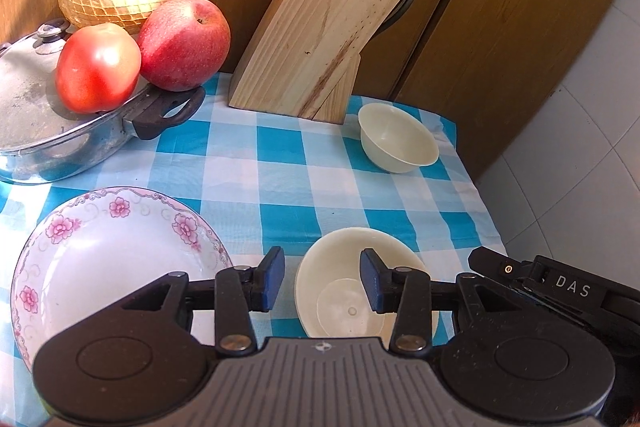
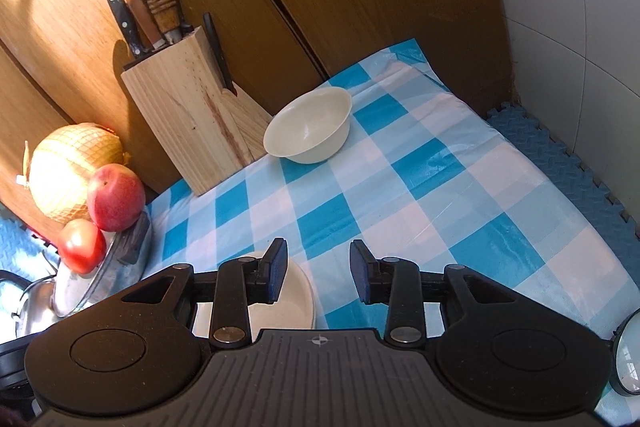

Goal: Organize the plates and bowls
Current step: 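Move the right gripper toward the remaining cream bowl by the knife block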

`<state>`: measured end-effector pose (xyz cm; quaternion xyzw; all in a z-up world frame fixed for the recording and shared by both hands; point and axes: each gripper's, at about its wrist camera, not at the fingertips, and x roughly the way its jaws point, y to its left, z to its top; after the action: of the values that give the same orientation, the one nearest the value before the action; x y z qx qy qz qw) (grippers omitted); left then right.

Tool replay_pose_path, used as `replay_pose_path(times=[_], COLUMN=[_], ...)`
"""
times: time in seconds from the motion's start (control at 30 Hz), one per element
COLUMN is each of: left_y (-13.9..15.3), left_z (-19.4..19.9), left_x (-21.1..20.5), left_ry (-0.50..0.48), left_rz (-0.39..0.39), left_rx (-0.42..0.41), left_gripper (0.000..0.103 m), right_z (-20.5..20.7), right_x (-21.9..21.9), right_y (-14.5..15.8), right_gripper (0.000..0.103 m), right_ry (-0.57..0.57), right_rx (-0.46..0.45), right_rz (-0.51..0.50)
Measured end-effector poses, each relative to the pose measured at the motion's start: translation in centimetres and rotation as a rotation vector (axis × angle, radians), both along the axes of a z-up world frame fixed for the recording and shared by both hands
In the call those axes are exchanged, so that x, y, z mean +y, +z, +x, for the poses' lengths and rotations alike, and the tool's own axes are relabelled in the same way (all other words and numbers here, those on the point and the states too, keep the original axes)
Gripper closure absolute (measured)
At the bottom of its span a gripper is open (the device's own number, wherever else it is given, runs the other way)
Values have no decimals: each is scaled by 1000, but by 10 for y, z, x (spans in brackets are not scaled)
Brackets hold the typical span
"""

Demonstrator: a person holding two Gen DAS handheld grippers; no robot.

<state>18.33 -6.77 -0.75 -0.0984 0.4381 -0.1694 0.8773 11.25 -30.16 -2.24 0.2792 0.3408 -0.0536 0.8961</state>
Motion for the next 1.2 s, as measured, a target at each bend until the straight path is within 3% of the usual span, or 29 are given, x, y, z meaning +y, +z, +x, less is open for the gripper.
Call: replay_pose_path(times=[1.03,1.2], left_y=[-8,-16], left_z=[102,124], left_x=[-63,-80], left_ry=[-24,-27], left_rz=[82,99], left_rx=[-20,11], left_gripper=[66,66], right_z=[106,122], right_x=[-45,-48], right_y=[-13,-15], right_gripper=[56,56], right_ry=[-59,-61], right_rx=[14,16], right_rz=[24,26])
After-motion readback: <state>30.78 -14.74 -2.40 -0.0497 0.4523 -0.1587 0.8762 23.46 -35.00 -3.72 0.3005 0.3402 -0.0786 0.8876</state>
